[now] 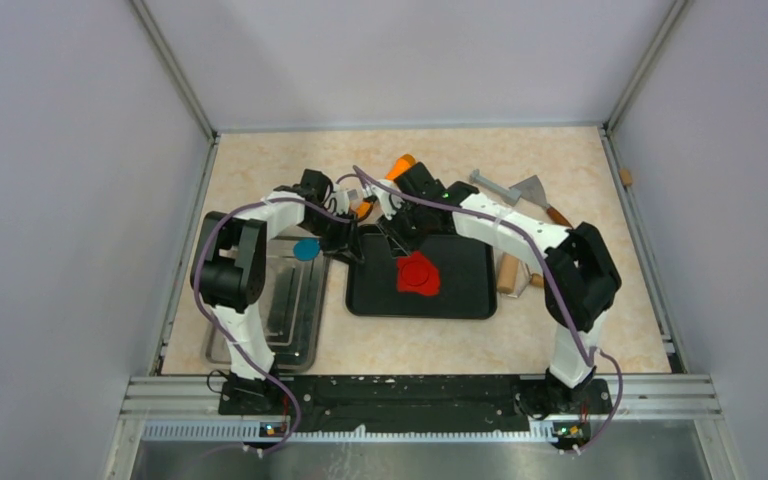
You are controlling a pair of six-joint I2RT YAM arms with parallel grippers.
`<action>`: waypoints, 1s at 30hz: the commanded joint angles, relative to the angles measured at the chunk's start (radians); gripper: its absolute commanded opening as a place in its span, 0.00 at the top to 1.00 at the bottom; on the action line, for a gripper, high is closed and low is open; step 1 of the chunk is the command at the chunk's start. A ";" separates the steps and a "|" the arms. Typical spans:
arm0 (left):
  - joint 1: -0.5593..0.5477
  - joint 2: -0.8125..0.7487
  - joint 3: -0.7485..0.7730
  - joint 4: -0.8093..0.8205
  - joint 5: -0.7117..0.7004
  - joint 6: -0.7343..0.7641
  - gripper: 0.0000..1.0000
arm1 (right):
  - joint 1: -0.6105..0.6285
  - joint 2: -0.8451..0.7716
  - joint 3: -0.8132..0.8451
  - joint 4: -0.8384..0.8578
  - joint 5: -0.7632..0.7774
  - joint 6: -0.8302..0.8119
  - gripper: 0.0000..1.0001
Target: Roll out the dumpling wrappers from the dough
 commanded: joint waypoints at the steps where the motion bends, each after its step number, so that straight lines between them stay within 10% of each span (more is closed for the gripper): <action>1: 0.002 -0.013 0.035 -0.025 0.015 0.014 0.56 | -0.003 -0.055 -0.024 0.023 0.058 0.007 0.67; 8: 0.002 -0.033 0.027 -0.024 0.018 0.034 0.54 | -0.026 0.041 0.014 0.049 0.125 0.039 0.49; 30: 0.002 0.013 0.041 -0.019 0.023 0.036 0.54 | -0.093 0.258 0.107 0.076 0.019 0.034 0.37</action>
